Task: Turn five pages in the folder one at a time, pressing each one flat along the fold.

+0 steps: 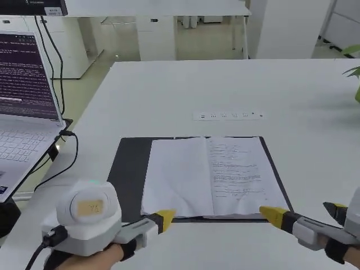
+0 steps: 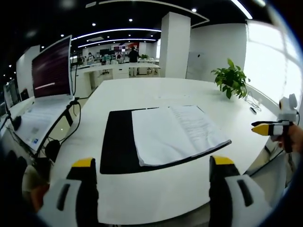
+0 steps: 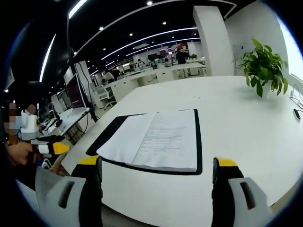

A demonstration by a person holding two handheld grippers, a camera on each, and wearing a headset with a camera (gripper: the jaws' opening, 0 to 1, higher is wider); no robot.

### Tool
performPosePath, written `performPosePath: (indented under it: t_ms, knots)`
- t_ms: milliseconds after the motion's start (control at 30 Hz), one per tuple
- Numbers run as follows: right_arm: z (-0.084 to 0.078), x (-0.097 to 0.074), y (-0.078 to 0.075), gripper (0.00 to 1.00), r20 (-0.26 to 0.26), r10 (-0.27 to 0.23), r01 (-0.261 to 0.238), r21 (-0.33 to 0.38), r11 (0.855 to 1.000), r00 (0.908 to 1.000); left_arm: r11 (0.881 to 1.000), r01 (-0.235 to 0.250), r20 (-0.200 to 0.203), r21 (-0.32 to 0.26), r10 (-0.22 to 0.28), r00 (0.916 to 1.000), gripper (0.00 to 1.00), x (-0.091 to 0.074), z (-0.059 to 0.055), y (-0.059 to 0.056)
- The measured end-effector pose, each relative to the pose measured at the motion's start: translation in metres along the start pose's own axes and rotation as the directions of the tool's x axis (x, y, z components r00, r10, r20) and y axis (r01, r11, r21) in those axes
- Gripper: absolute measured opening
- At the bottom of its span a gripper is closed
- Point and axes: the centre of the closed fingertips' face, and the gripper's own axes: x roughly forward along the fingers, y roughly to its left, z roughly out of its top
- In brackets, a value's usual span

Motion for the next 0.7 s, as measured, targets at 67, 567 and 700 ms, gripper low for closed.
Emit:
performPosePath:
  t_ms: [67,567,700]
  knots:
    - [0.002,-0.002,-0.002,1.0,0.012,0.002,-0.002,0.012,1.0,0.9999,1.0,-0.005,-0.003,-0.006,0.005,1.0,0.99,-0.001,-0.001,0.002]
    - [0.004,-0.011,-0.01,0.98,0.039,0.021,-0.023,0.034,0.999,0.999,1.0,0.018,0.016,0.016,-0.018,0.9997,0.99,0.013,0.012,-0.016]
    - [0.003,-0.014,-0.012,0.97,0.05,0.021,-0.024,0.046,0.999,0.9985,0.997,0.062,0.026,0.042,-0.063,0.9977,0.99,0.029,0.019,-0.036]
